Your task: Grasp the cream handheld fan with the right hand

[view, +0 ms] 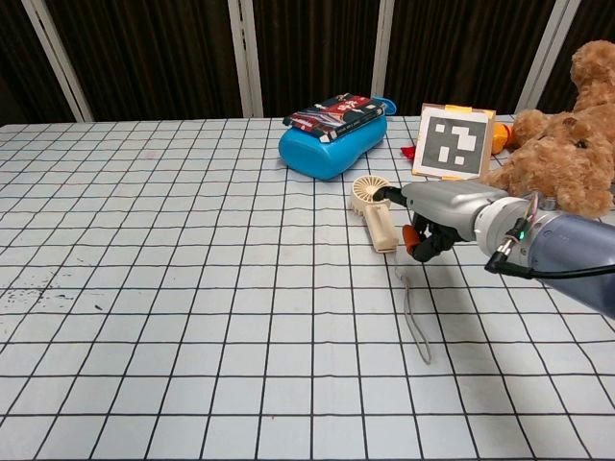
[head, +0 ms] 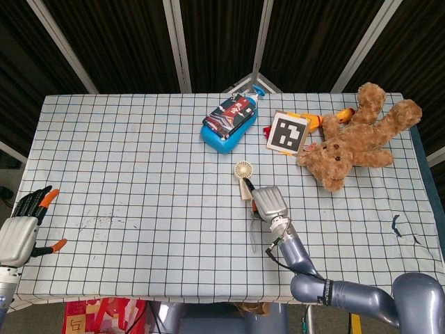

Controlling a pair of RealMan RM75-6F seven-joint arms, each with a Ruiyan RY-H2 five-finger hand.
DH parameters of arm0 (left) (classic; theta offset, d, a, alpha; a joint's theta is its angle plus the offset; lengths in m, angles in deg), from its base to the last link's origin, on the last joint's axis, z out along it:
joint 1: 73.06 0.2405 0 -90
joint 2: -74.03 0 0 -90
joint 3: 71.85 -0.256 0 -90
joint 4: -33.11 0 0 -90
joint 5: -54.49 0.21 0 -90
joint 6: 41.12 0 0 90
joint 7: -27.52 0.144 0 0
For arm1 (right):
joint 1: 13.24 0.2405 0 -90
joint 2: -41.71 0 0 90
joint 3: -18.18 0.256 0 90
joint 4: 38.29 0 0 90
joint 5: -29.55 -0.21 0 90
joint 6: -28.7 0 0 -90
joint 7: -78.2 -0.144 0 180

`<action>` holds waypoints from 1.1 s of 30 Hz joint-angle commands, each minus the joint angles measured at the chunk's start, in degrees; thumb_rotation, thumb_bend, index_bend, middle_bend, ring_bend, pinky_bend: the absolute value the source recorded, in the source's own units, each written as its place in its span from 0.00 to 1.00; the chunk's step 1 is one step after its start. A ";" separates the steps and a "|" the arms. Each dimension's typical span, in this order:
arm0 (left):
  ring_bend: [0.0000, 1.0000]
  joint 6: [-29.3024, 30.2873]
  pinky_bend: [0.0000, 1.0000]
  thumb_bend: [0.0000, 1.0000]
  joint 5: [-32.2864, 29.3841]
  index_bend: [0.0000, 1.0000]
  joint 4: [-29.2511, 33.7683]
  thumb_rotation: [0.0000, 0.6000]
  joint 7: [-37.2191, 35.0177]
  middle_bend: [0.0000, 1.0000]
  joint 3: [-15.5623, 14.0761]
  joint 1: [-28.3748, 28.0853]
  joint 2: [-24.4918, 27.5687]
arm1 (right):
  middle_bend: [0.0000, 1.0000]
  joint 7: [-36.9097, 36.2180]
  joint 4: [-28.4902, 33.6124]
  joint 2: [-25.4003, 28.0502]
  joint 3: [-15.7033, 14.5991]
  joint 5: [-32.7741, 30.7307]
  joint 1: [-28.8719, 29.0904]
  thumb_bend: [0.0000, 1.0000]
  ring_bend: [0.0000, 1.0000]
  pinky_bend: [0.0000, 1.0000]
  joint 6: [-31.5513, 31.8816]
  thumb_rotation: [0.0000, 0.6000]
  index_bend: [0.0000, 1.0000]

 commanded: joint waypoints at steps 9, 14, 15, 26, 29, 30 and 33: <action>0.00 -0.07 0.00 0.09 -0.27 0.00 0.04 1.00 0.34 0.00 0.04 -0.01 -0.10 | 0.83 -0.94 0.13 -0.06 -0.76 -1.01 0.78 0.79 0.93 0.85 0.39 1.00 0.00; 0.00 -0.14 0.00 0.09 -0.38 0.00 0.02 1.00 0.45 0.00 0.07 -0.04 -0.12 | 0.83 -1.21 0.01 -0.28 -1.27 -1.27 1.07 0.79 0.93 0.85 0.55 1.00 0.00; 0.00 -0.12 0.00 0.09 -0.39 0.00 0.03 1.00 0.45 0.00 0.07 -0.04 -0.13 | 0.83 -1.24 -0.06 -0.33 -1.35 -1.36 1.13 0.79 0.93 0.85 0.56 1.00 0.00; 0.00 -0.25 0.00 0.09 -0.47 0.00 0.08 1.00 0.31 0.00 0.07 -0.09 -0.08 | 0.83 -1.28 -1.03 -0.58 -2.41 -2.79 1.67 0.80 0.93 0.85 0.46 1.00 0.00; 0.00 -0.19 0.00 0.09 -0.39 0.00 0.07 1.00 0.25 0.00 0.05 -0.07 -0.08 | 0.83 -1.27 -1.42 -0.85 -3.24 -3.24 1.62 0.80 0.93 0.85 0.15 1.00 0.00; 0.00 -0.19 0.00 0.09 -0.39 0.00 0.07 1.00 0.25 0.00 0.04 -0.07 -0.08 | 0.83 -1.28 -1.51 -0.95 -3.48 -3.36 1.58 0.80 0.93 0.85 0.09 1.00 0.00; 0.00 -0.23 0.00 0.09 -0.41 0.00 0.08 1.00 0.27 0.00 0.03 -0.08 -0.09 | 0.83 -1.32 -1.70 -1.33 -4.38 -3.54 1.41 0.80 0.93 0.85 -0.11 1.00 0.00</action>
